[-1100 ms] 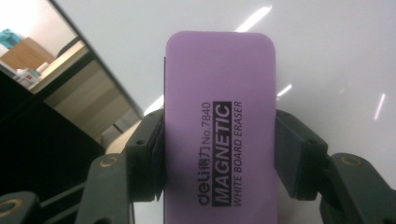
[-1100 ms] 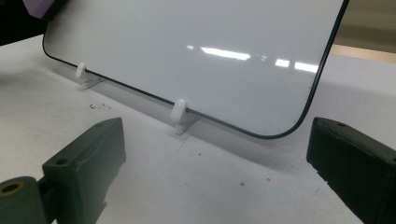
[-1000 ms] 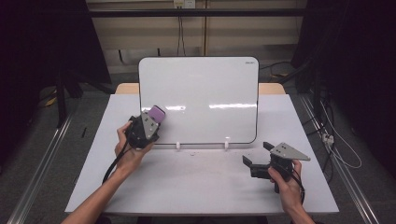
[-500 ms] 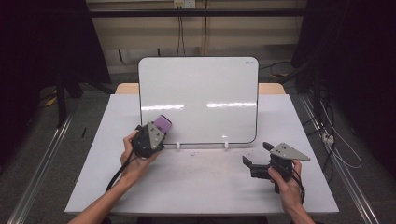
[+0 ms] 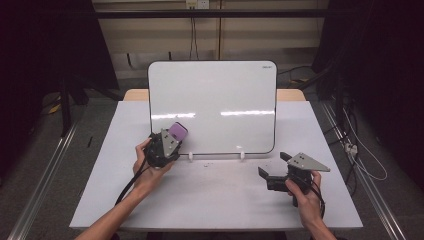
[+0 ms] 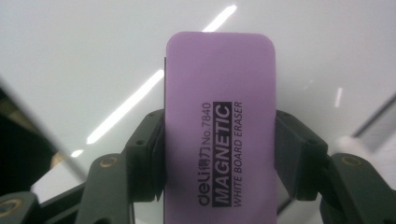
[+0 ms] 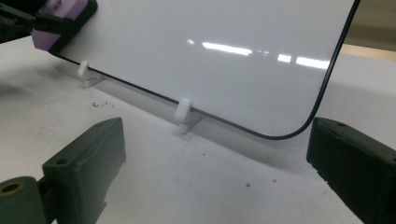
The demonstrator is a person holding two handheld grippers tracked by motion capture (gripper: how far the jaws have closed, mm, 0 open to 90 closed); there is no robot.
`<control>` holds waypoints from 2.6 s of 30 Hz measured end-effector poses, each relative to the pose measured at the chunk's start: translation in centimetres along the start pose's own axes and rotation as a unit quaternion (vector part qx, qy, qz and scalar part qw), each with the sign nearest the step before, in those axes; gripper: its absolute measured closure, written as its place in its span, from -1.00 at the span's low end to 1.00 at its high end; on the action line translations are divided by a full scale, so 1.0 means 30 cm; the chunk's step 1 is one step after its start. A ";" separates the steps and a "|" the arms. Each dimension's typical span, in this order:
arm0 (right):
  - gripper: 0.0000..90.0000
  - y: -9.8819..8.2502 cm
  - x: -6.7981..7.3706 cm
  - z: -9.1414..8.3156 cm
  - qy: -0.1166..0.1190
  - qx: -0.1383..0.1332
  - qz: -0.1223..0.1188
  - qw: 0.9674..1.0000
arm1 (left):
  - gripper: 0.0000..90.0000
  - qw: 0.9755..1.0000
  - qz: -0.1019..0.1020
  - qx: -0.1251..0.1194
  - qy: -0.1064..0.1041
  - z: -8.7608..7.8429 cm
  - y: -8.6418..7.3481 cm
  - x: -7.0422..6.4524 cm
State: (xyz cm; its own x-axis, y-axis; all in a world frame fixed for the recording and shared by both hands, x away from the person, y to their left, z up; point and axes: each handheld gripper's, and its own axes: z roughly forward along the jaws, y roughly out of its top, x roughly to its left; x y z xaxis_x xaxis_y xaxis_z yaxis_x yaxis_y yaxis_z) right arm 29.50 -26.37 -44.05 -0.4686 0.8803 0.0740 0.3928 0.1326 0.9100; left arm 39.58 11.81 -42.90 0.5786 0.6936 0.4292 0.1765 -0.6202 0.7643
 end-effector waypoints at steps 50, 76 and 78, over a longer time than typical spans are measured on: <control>-0.84 0.059 0.150 0.078 0.097 -0.134 0.076 0.983 | -0.08 0.957 -0.196 -0.126 -0.175 -0.140 0.105 -0.090; -0.03 0.134 0.253 0.172 0.149 -0.204 0.141 0.957 | -0.08 0.951 -0.185 -0.143 -0.200 -0.112 0.176 -0.182; 0.02 0.133 0.250 0.176 0.151 -0.203 0.149 0.956 | -0.08 0.952 -0.185 -0.143 -0.200 -0.113 0.175 -0.185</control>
State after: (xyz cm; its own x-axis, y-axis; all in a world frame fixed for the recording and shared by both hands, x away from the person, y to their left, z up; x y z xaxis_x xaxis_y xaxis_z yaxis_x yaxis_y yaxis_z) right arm 31.73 -16.82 -42.01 -0.6148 0.6717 0.4132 0.2337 -0.3452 0.9090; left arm 34.61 5.94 -39.64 0.7853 0.6153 -0.0683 0.2364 -0.1962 0.9516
